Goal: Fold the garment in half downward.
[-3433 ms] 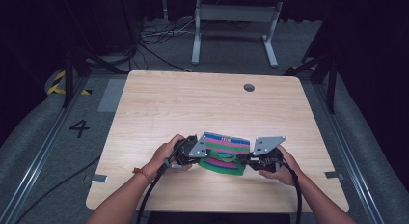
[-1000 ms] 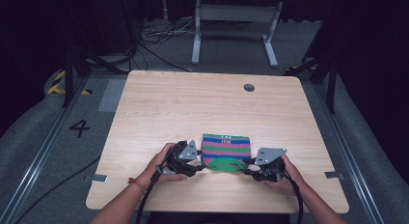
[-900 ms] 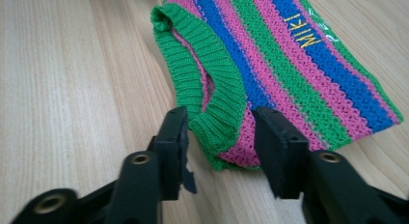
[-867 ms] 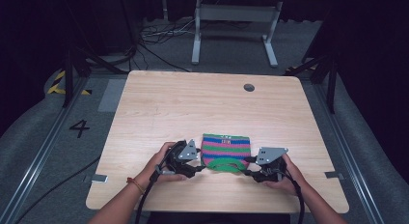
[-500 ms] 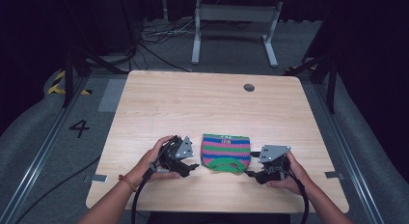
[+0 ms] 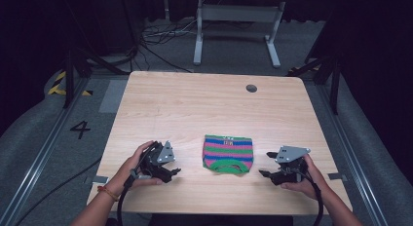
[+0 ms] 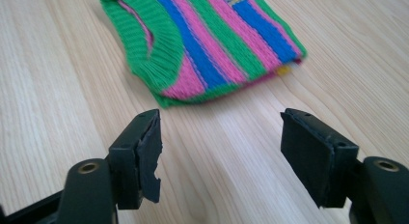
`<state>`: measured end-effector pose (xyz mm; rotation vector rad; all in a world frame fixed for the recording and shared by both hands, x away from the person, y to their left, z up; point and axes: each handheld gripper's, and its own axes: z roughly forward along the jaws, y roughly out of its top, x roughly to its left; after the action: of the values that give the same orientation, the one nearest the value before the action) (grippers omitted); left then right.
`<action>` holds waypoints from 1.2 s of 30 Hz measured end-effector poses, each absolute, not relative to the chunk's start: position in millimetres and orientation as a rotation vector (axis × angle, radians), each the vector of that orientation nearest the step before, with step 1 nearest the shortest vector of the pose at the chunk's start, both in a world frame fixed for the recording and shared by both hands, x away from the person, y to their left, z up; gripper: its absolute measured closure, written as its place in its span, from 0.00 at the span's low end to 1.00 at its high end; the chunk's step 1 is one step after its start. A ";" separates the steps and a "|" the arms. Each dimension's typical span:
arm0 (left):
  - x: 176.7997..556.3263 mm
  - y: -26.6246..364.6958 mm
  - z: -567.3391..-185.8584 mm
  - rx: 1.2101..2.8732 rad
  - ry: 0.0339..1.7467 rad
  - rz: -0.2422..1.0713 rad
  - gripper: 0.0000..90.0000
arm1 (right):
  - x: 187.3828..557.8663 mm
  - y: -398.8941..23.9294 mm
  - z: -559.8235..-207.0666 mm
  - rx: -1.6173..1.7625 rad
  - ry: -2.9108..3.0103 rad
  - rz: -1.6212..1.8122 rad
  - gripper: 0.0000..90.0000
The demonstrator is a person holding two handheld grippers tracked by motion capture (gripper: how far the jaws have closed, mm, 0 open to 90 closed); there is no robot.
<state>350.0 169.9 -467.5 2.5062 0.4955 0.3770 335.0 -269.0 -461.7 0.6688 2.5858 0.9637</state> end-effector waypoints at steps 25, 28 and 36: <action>330.0 249.2 -480.7 2.412 0.664 0.356 0.19 | 306.2 -369.4 -477.9 0.993 2.423 0.913 0.31; 326.4 257.7 -482.8 2.397 0.697 0.342 0.19 | 302.4 -379.3 -480.9 1.028 2.397 0.929 0.31; 322.0 273.4 -493.4 2.361 0.801 0.292 0.19 | 291.9 -402.0 -494.5 1.172 2.321 1.028 0.29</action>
<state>322.0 273.4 -493.4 2.3605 0.8010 0.2921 291.9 -402.0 -494.5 1.1718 2.3214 1.0284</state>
